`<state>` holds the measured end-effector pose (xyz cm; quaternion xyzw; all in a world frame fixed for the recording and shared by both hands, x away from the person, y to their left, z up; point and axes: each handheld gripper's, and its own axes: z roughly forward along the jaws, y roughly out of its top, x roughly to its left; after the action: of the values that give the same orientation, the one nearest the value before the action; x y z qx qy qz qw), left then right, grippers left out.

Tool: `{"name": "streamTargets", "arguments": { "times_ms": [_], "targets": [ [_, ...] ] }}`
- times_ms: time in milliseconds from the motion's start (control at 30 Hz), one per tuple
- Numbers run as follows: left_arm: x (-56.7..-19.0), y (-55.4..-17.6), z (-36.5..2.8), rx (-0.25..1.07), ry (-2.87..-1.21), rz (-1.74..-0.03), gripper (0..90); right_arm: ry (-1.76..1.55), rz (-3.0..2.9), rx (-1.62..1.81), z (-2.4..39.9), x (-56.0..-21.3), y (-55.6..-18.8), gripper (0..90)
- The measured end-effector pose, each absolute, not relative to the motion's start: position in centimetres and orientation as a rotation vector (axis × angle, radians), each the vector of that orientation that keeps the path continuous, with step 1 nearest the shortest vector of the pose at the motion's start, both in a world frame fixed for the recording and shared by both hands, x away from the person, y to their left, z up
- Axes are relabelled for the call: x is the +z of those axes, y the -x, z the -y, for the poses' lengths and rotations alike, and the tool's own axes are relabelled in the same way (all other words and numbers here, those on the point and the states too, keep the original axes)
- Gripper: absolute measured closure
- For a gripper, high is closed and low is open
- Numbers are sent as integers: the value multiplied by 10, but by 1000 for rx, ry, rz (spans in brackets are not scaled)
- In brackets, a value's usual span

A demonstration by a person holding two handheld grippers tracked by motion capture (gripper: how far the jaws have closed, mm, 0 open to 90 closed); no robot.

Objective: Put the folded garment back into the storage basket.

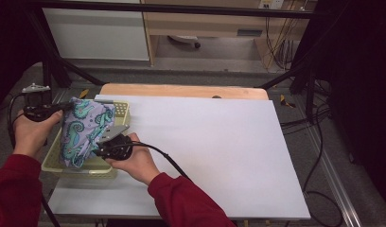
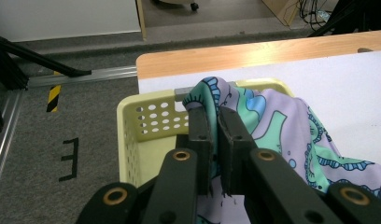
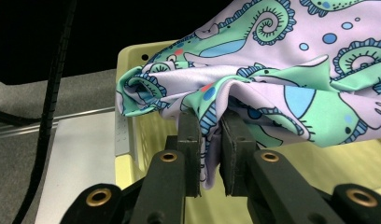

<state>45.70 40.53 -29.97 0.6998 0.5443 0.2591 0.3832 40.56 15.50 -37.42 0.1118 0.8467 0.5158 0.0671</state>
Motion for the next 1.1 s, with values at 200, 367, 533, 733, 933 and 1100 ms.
{"name": "streamTargets", "arguments": {
  "times_ms": [200, 367, 533, 733, 933, 1100],
  "targets": [
    [-303, -458, -405, 654, -1796, -1387, 848, -328, -2574, 1536, -157, -377, -406, 800],
    [-305, -458, -405, 651, -1801, -1389, 848, -339, -2583, 1525, -158, -379, -407, 800],
    [-308, -458, -405, 648, -1803, -1391, 848, -342, -2592, 1513, -159, -381, -407, 799],
    [-311, -457, -406, 648, -1806, -1393, 848, -348, -2599, 1504, -161, -382, -407, 798],
    [-312, -457, -406, 650, -1811, -1397, 848, -356, -2603, 1499, -163, -384, -407, 798],
    [-314, -457, -405, 658, -1820, -1397, 847, -348, -2608, 1490, -163, -384, -407, 797]
  ]
}}
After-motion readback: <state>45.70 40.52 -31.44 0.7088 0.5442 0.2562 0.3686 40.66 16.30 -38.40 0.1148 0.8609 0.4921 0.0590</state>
